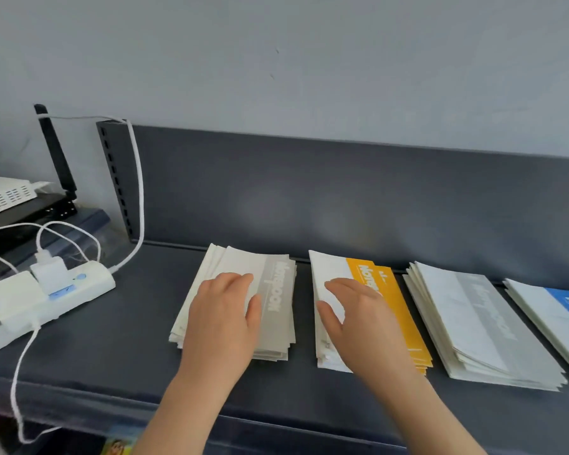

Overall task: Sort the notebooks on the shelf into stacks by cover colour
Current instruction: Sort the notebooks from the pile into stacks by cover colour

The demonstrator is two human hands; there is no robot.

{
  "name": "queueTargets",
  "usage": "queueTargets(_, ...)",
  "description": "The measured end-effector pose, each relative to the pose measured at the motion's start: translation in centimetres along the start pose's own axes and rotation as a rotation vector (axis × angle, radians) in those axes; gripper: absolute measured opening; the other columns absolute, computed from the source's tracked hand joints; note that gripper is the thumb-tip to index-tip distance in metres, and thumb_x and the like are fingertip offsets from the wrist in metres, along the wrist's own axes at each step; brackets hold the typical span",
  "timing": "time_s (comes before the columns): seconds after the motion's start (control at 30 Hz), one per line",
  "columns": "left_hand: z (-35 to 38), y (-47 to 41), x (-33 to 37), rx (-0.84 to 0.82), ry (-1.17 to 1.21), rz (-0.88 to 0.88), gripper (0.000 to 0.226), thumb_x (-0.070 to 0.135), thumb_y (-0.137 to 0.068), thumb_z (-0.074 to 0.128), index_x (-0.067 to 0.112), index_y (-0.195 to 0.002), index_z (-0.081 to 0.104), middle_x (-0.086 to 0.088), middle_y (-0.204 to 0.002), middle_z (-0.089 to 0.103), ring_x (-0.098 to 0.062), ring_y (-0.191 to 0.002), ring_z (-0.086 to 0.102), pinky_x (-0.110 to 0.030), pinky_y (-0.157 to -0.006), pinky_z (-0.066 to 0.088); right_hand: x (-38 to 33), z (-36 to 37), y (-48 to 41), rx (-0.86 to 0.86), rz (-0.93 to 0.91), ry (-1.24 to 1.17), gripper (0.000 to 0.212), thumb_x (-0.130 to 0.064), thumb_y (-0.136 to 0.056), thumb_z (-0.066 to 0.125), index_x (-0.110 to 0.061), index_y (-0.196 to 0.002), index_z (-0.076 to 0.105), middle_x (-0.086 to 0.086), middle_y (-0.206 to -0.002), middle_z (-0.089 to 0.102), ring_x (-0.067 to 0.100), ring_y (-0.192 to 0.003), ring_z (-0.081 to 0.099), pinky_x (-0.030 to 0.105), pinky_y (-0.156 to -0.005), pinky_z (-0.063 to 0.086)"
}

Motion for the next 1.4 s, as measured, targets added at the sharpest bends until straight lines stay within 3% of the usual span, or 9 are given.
queueTargets(0.1, 0.8, 0.7, 3.6, -0.027, 0.064, 0.079, 0.026, 0.023, -0.092, 0.056, 0.013, -0.114, 0.066, -0.001, -0.113, 0.064, -0.023, -0.105, 0.055, -0.033, -0.089, 0.045, 2.8, -1.8, 1.4, 0.045, 0.06, 0.033, 0.035, -0.036, -0.092, 0.053, -0.019, -0.122, 0.061, -0.005, -0.127, 0.06, 0.015, -0.117, 0.054, 0.023, -0.096, 0.041)
queueTargets(0.3, 3.9, 2.4, 10.6, -0.122, 0.15, 0.152, 0.041, 0.041, -0.096, 0.041, 0.027, -0.134, 0.05, 0.012, -0.134, 0.051, -0.006, -0.122, 0.043, -0.02, -0.101, 0.035, 9.4, -6.0, 4.8, 0.073, 0.174, 0.077, 0.028, -0.033, -0.091, 0.054, -0.016, -0.11, 0.065, -0.001, -0.114, 0.066, 0.019, -0.104, 0.059, 0.028, -0.089, 0.045)
queueTargets(0.43, 6.2, 3.7, 16.0, -0.153, 0.188, 0.197, 0.038, 0.038, -0.096, 0.044, 0.024, -0.129, 0.056, 0.009, -0.128, 0.056, -0.01, -0.117, 0.046, -0.023, -0.097, 0.037, 14.4, -9.5, 7.7, 0.1, 0.236, 0.109, 0.039, -0.036, -0.092, 0.052, -0.019, -0.127, 0.058, -0.004, -0.132, 0.056, 0.016, -0.122, 0.051, 0.025, -0.103, 0.037)
queueTargets(0.67, 11.2, 7.5, 28.0, -0.246, 0.229, 0.264, 0.041, 0.039, -0.097, 0.042, 0.027, -0.136, 0.049, 0.012, -0.135, 0.05, -0.008, -0.123, 0.042, -0.02, -0.1, 0.035, 24.8, -17.2, 13.9, 0.111, 0.357, 0.154, 0.034, -0.034, -0.093, 0.052, -0.018, -0.122, 0.06, -0.005, -0.125, 0.06, 0.017, -0.117, 0.052, 0.027, -0.096, 0.041)
queueTargets(0.87, 15.4, 10.6, 37.6, -0.288, 0.27, 0.32, 0.041, 0.039, -0.096, 0.045, 0.025, -0.133, 0.052, 0.01, -0.129, 0.054, -0.008, -0.115, 0.046, -0.021, -0.095, 0.039, 33.3, -22.2, 19.0, 0.133, 0.432, 0.188, 0.034, -0.033, -0.091, 0.055, -0.017, -0.121, 0.061, -0.005, -0.123, 0.062, 0.017, -0.114, 0.054, 0.027, -0.094, 0.042)
queueTargets(1.23, 21.1, 12.6, 48.9, -0.363, 0.3, 0.414, 0.039, 0.039, -0.096, 0.045, 0.024, -0.131, 0.053, 0.009, -0.125, 0.055, -0.01, -0.115, 0.044, -0.024, -0.093, 0.04, 43.9, -27.1, 23.1, 0.175, 0.565, 0.23, 0.034, -0.029, -0.088, 0.061, -0.013, -0.117, 0.064, 0.001, -0.118, 0.066, 0.025, -0.107, 0.06, 0.034, -0.093, 0.046)
queueTargets(1.4, 23.8, 11.6, 53.8, -0.38, 0.335, 0.471, 0.041, 0.041, -0.096, 0.045, 0.025, -0.134, 0.051, 0.01, -0.131, 0.053, -0.009, -0.118, 0.044, -0.025, -0.095, 0.041, 47.9, -29.3, 22.9, 0.186, 0.604, 0.273, 0.034, -0.036, -0.092, 0.051, -0.021, -0.122, 0.06, -0.007, -0.126, 0.06, 0.017, -0.115, 0.054, 0.027, -0.096, 0.04)
Point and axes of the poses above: each hand's wrist, its own y-axis away from the middle knuckle, its own z-axis out of the palm, x = y × z, the point moved 5 cm from there along -y, towards the middle knuckle
